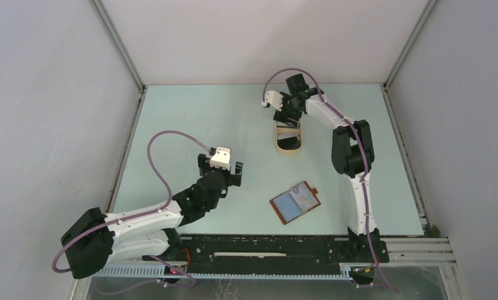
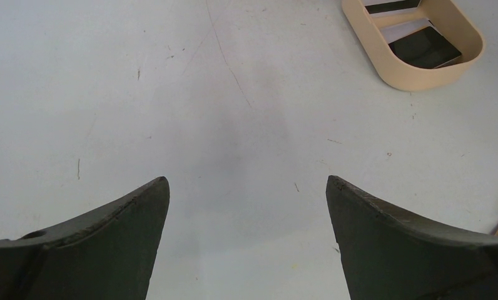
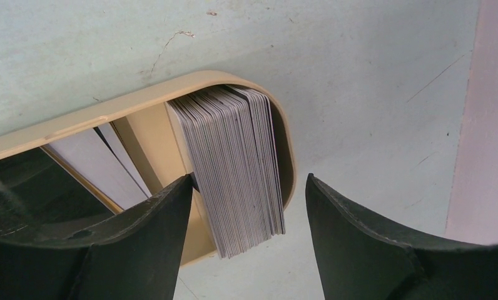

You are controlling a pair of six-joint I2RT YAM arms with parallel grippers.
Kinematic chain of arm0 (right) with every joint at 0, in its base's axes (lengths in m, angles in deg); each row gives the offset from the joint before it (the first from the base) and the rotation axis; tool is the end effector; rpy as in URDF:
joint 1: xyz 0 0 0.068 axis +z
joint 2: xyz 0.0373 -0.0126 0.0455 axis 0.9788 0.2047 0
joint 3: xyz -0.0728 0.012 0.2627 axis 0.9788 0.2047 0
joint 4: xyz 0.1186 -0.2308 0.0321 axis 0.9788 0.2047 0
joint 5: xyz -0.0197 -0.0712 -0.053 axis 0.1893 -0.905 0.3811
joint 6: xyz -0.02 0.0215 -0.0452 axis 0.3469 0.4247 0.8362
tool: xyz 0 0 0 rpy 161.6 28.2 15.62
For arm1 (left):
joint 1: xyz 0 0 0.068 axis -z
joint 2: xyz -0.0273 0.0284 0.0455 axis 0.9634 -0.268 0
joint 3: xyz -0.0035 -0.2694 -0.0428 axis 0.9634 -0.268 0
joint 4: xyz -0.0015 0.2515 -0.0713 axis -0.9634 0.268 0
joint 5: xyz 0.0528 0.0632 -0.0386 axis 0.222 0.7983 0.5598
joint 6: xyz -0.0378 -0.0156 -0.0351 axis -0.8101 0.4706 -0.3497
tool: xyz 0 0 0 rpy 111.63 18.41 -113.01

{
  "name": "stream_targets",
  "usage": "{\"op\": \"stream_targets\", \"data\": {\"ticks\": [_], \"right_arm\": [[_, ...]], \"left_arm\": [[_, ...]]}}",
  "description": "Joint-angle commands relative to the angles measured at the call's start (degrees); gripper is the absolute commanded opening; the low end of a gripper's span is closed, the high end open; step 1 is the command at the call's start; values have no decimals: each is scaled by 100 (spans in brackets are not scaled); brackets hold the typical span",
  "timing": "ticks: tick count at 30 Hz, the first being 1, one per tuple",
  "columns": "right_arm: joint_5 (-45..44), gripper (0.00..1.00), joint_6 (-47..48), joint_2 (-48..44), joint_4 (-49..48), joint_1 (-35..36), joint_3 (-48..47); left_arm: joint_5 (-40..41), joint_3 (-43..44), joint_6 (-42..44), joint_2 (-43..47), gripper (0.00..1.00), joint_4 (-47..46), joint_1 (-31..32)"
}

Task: Put the credit cards into the card holder
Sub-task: Pick up the credit card from the storage box.

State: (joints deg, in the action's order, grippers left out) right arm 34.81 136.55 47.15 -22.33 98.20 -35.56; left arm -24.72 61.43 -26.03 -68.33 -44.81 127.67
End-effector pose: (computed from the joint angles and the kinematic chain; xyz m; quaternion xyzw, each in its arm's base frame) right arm 0.4731 0.1787 0.2015 -0.6328 0.7158 -0.0223 0.2943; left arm 0.1453 -0.1559 0.2087 0.0981 0.7801 -0.0464 0.6162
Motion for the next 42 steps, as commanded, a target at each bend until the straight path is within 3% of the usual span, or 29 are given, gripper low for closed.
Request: {"op": "stream_targets", "data": {"ticks": [1, 18, 42], "right_arm": [[26, 74, -33, -476, -156, -49, -18], [124, 66, -3, -638, -36, -85, 153], [254, 32, -7, -760, 202, -153, 197]], "left_arm": [[47, 59, -45, -14, 100, -115, -52], [38, 101, -54, -58, 100, -90, -56], [29, 193, -54, -166, 100, -4, -65]]}}
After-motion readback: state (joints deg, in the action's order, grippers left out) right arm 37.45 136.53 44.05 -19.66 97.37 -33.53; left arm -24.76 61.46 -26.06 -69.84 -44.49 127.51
